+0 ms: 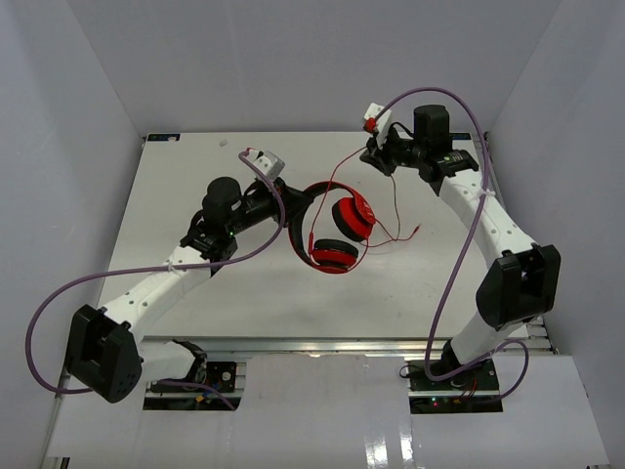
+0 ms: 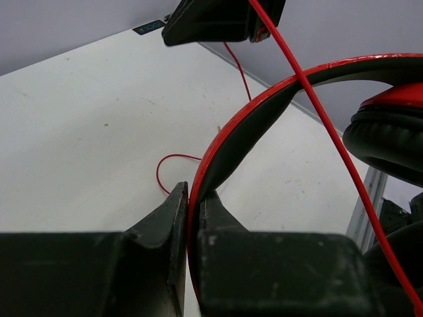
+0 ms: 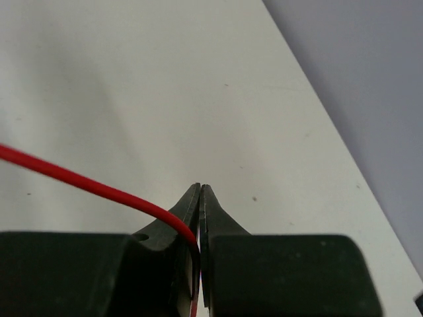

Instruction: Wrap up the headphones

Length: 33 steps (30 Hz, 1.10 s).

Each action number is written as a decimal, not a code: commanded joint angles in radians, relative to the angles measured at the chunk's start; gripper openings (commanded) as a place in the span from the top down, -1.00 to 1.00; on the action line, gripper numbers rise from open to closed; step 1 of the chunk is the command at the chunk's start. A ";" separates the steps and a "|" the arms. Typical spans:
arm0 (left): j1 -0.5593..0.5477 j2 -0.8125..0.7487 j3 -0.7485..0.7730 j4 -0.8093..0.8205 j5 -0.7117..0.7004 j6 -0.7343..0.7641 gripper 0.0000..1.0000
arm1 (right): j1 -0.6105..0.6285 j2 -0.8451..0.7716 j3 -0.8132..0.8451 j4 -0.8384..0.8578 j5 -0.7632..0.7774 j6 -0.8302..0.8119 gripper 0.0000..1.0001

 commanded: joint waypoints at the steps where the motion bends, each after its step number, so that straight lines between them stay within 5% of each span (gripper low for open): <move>1: -0.004 -0.050 0.062 0.032 -0.013 -0.083 1.00 | -0.004 -0.023 -0.054 0.120 -0.295 0.150 0.85; 14: -0.004 -0.073 0.203 -0.044 -0.076 -0.075 1.00 | -0.105 -0.039 -0.229 0.341 -0.375 0.351 0.85; 28: -0.004 -0.032 0.321 -0.168 -0.186 -0.005 1.00 | -0.167 -0.097 -0.388 0.945 -0.599 0.859 0.85; 33: -0.004 -0.045 0.331 -0.184 -0.203 0.006 1.00 | -0.203 -0.073 -0.410 0.977 -0.601 0.899 0.85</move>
